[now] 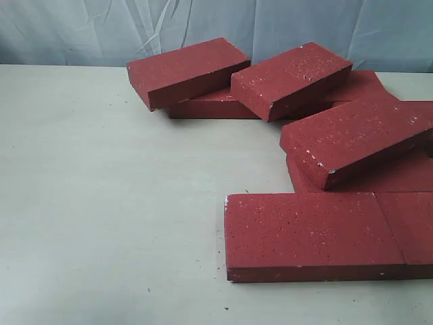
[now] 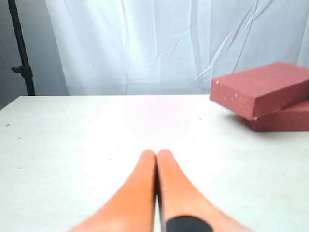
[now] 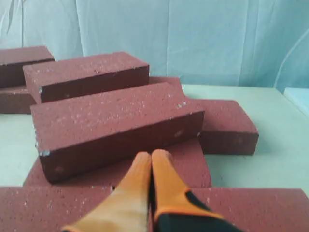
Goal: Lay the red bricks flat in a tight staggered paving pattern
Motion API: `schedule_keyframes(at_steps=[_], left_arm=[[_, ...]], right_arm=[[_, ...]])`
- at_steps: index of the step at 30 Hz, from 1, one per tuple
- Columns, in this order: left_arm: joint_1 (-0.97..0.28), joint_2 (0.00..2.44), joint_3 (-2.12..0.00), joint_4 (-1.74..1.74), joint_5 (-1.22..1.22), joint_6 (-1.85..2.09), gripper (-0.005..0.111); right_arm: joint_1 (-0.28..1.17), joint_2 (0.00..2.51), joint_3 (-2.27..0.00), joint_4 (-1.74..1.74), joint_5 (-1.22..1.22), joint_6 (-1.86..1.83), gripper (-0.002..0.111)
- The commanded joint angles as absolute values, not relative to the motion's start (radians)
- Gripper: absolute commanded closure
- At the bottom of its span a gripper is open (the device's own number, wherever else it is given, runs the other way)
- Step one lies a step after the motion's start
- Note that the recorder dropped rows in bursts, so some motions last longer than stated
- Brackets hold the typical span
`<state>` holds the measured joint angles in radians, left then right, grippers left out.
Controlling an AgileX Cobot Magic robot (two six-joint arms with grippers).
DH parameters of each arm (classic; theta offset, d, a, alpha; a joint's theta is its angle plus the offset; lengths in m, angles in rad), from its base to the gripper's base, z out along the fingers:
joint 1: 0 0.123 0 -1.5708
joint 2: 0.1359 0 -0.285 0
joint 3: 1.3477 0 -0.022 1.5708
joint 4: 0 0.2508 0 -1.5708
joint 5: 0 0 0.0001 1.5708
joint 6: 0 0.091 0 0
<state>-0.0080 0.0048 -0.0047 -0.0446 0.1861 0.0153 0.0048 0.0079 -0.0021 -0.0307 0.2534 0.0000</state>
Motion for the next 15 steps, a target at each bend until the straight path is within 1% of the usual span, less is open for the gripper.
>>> schedule_keyframes(at_steps=[1, 6, 10, 12, 14, 15], left_arm=[[-0.002, 0.0, 0.0, -0.155, 0.1, 0.008, 0.107], [-0.002, 0.0, 0.0, -0.231, 0.035, 0.0, 0.107], [-0.002, 0.0, 0.0, -0.279, -0.046, 0.0, 0.107], [-0.002, 0.0, 0.0, -0.285, -0.117, 0.0, 0.107], [-0.002, 0.0, 0.0, -0.287, -0.203, -0.009, 0.107], [-0.002, 0.0, 0.0, -0.287, -0.294, -0.049, 0.107]], right_arm=[[0.0, 0.0, 0.0, -0.044, 0.127, 0.0, 0.109], [0.0, 0.0, 0.0, 0.061, -0.07, 0.0, 0.109], [0.0, 0.0, 0.0, 0.265, -0.231, 0.115, 0.109], [0.0, 0.0, 0.0, 0.311, -0.298, 0.181, 0.109], [0.0, 0.0, 0.0, 0.272, -0.384, 0.183, 0.109], [0.0, 0.0, 0.0, 0.219, -0.458, 0.183, 0.109]])
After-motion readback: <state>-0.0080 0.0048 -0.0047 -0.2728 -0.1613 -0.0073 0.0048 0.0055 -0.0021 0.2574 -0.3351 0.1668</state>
